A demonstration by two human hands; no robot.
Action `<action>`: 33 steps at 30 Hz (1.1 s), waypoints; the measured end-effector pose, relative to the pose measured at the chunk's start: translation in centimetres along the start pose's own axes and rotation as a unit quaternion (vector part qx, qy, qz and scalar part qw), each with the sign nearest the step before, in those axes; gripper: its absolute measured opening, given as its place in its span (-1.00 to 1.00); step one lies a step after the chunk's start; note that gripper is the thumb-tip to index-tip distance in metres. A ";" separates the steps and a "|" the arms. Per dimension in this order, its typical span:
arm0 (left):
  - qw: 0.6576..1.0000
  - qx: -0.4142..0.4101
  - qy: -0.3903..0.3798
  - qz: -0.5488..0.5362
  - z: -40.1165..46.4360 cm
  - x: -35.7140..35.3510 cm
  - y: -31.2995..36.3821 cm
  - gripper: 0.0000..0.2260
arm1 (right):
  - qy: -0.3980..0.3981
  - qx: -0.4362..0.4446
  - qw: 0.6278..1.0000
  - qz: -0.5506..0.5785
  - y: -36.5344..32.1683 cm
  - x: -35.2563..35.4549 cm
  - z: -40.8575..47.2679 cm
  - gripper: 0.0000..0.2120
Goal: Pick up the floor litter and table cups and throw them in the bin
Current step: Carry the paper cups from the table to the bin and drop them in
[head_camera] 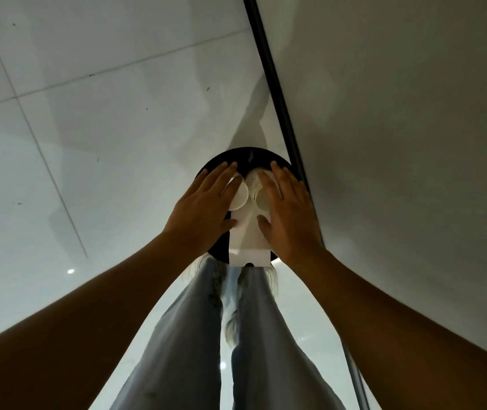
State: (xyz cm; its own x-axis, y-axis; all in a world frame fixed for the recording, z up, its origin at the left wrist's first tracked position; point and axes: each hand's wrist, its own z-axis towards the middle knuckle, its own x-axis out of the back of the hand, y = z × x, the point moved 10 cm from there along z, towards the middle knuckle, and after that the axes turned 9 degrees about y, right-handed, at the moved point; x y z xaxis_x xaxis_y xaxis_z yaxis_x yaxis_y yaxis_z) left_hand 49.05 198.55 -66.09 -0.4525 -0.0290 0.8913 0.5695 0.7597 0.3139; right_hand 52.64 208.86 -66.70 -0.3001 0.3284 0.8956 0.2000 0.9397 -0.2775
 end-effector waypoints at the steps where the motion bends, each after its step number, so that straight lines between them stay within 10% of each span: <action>1: 1.000 0.016 0.001 -0.014 -0.9 1.0 0.1 -0.29 | -0.007 -0.011 1.000 -0.001 0.0 0.9 -0.7 -0.26; 10: 0.983 0.167 -0.052 -0.055 -16.2 15.7 2.5 -0.42 | -0.120 0.003 0.993 0.000 -8.6 15.1 -10.6 -0.40; 21: 0.928 0.353 0.086 -0.085 -37.1 32.0 7.9 -0.54 | -0.093 0.290 0.951 -0.056 -29.2 30.4 -24.3 -0.46; 33: 0.706 0.661 0.206 -0.150 -77.1 27.3 14.1 -0.58 | -0.164 0.587 0.769 -0.193 -51.0 23.1 -55.2 -0.44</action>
State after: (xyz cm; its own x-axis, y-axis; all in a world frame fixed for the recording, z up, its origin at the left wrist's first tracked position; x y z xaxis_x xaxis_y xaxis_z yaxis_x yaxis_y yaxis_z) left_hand 97.62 158.36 -12.14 -0.0230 -0.2965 0.9548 -0.7704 0.6139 0.1720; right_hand 86.99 163.22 -12.61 -0.3835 -0.1713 0.9075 -0.8848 0.3498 -0.3078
